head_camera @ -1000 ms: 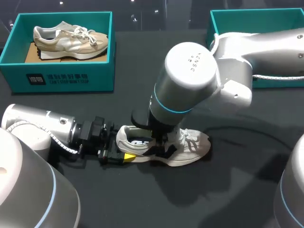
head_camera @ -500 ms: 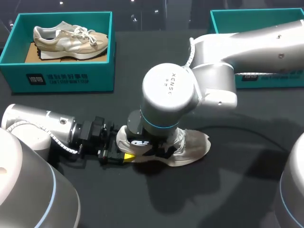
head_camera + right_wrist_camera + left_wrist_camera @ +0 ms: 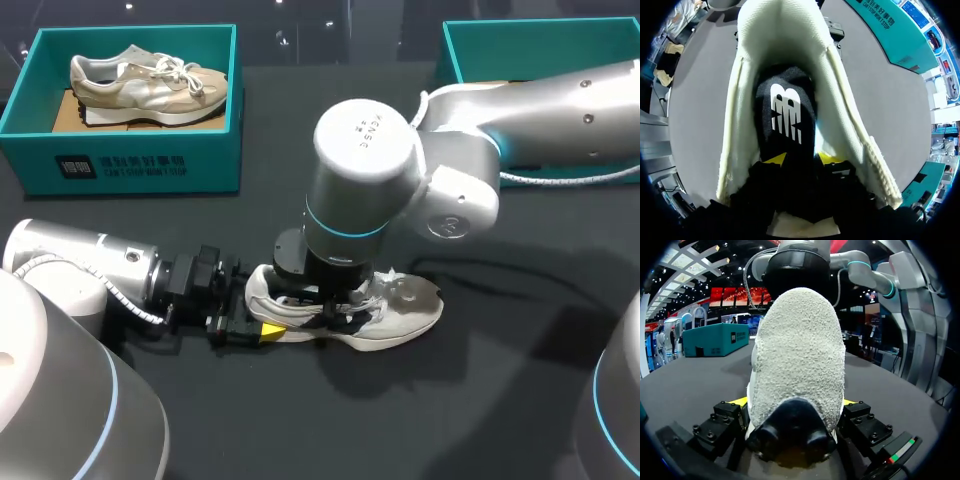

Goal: Take the shoe out of the shoebox, open the shoe tongue, remove and reinsert the insole, then place the shoe into the shoebox

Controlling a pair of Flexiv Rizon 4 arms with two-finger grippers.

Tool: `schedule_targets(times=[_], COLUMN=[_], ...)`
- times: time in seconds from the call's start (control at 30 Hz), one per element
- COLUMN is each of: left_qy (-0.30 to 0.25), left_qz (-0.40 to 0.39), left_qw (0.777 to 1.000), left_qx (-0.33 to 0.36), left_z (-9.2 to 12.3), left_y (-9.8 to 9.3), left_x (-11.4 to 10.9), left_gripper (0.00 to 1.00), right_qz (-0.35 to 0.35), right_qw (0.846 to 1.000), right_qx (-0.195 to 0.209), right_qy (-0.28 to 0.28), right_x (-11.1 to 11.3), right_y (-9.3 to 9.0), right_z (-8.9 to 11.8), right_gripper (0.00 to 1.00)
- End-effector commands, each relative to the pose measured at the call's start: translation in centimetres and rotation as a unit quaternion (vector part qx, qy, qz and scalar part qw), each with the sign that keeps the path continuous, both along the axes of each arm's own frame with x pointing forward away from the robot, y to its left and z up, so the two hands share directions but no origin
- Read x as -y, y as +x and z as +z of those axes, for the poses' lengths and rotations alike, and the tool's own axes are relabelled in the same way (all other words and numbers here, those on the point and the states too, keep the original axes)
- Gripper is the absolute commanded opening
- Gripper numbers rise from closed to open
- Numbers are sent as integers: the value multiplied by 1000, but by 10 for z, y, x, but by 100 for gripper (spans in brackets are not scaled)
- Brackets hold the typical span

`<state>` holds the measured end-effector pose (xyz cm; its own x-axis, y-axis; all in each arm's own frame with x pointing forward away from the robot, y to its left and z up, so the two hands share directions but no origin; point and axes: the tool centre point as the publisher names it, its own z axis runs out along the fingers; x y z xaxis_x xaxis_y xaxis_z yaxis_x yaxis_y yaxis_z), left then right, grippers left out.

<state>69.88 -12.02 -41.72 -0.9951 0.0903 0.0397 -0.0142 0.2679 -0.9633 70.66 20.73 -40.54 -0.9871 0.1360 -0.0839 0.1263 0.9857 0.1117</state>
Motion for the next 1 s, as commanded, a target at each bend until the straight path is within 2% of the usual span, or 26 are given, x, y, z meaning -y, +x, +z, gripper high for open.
schedule_targets(times=[0.03, 0.2, 0.27, 0.3, 0.43, 0.63, 0.73, 1.0], left_qy=[0, 0, 0, 0, 0, 0, 0, 0], left_qz=[1, 1, 1, 1, 1, 1, 1, 1], left_qw=[1000, 1000, 1000, 1000, 1000, 1000, 1000, 1000], left_qx=[1, 1, 1, 1, 1, 1, 1, 1], left_z=[-2, -2, -2, -2, -2, -2, -2, -2], left_y=[0, 0, 0, 0, 0, 0, 0, 0], left_x=[-1, -1, -1, -1, -1, -1, -1, -1], left_gripper=[0, 0, 0, 0, 0, 0, 0, 0], right_qz=[11, 4, 2, 3, 4, -11, -17, -15], right_qw=[998, 997, 996, 995, 994, 996, 997, 994], right_qx=[-55, -82, -91, -97, -105, -79, -58, 29], right_qy=[2, 7, 8, 9, 8, 38, 48, 106], right_x=[-5, -4, -4, -3, -1, 12, 18, 29], right_y=[-7, -21, -25, -26, -28, -27, -27, -26], right_z=[-28, -31, -33, -33, -32, -17, -3, 31], right_gripper=[36, 33, 19, 1, 0, 0, 0, 0])
